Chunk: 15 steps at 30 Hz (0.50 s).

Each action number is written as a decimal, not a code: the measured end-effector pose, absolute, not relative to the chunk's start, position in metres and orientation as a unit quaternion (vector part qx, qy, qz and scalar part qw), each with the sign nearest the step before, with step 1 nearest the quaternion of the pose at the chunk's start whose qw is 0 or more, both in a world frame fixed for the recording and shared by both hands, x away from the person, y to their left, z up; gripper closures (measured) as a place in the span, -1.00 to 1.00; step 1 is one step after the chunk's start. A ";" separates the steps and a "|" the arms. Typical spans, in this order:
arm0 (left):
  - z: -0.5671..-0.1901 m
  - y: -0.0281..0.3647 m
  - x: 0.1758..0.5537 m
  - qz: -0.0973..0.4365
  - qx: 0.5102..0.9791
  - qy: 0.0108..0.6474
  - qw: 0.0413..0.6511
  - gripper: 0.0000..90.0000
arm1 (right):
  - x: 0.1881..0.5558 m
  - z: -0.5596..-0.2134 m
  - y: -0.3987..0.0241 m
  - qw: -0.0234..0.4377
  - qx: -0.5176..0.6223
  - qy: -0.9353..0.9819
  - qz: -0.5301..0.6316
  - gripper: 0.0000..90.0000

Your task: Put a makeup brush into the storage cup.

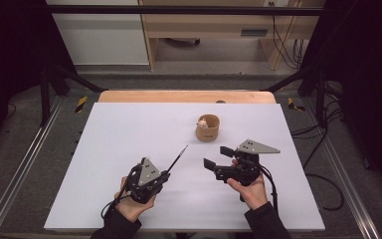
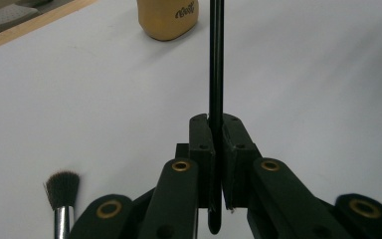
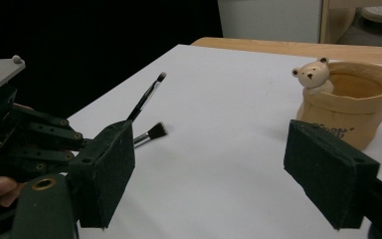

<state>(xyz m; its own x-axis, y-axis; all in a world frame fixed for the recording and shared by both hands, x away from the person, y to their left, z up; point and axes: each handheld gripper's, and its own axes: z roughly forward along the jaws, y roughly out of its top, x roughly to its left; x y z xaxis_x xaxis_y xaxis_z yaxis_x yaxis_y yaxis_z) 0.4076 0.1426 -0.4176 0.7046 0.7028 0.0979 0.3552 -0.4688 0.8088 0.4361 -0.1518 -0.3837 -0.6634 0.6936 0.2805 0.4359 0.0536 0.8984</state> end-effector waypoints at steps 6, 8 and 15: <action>-0.416 0.139 0.407 0.218 0.821 0.332 0.410 0.88 | 0.437 -0.384 -0.144 0.102 0.393 0.709 0.576 -0.50; -0.416 0.138 0.407 0.219 0.818 0.336 0.412 0.88 | 0.437 -0.384 -0.140 0.100 0.393 0.708 0.578 -0.48; -0.415 0.132 0.407 0.220 0.813 0.342 0.416 0.88 | 0.437 -0.386 -0.130 0.093 0.393 0.701 0.587 -0.41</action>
<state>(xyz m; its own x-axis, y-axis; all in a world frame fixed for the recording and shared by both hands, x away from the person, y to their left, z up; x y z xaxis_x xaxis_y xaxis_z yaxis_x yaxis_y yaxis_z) 0.4066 0.1319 -0.4153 0.6693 0.7392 0.0744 0.3726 -0.4206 0.8272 0.4374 -0.1302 -0.3856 -0.6742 0.6599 0.3316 0.4423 0.0012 0.8969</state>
